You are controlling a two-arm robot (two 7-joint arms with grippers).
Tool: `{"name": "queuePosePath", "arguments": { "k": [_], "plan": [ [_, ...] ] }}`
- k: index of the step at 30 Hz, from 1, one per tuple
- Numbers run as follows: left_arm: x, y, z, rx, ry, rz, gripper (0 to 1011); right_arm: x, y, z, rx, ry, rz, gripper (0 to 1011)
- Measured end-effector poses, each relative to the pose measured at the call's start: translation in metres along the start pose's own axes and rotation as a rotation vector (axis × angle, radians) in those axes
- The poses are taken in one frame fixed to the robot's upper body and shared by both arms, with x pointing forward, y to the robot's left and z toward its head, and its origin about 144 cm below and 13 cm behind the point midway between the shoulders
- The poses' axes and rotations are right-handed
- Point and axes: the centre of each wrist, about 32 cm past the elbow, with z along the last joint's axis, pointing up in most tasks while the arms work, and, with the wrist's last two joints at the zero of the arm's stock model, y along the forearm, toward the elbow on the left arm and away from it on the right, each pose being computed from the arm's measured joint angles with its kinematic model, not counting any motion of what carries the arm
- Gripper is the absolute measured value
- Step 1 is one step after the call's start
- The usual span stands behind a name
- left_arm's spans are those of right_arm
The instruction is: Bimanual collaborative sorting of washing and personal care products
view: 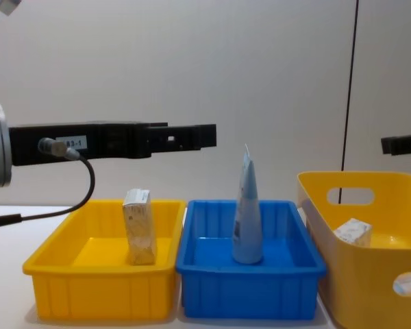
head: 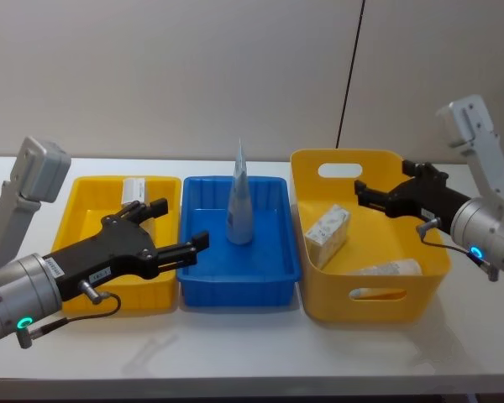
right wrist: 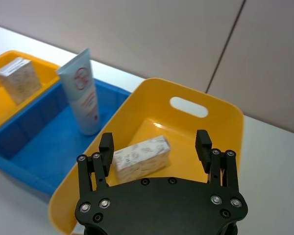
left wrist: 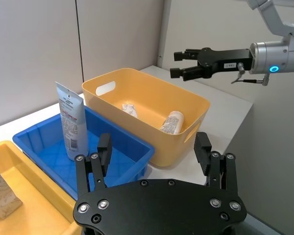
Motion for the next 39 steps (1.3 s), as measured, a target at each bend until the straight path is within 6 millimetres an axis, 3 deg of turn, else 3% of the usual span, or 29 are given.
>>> {"name": "queuePosePath", "arguments": {
  "k": [22, 39],
  "plan": [
    [0.000, 0.000, 0.000, 0.000, 0.000, 0.000, 1001, -0.016, -0.035, -0.010, 0.007, -0.010, 0.306, 1000],
    [0.000, 0.000, 0.000, 0.000, 0.000, 0.000, 1001, -0.025, -0.047, -0.011, 0.012, -0.008, 0.396, 1000]
  ]
}}
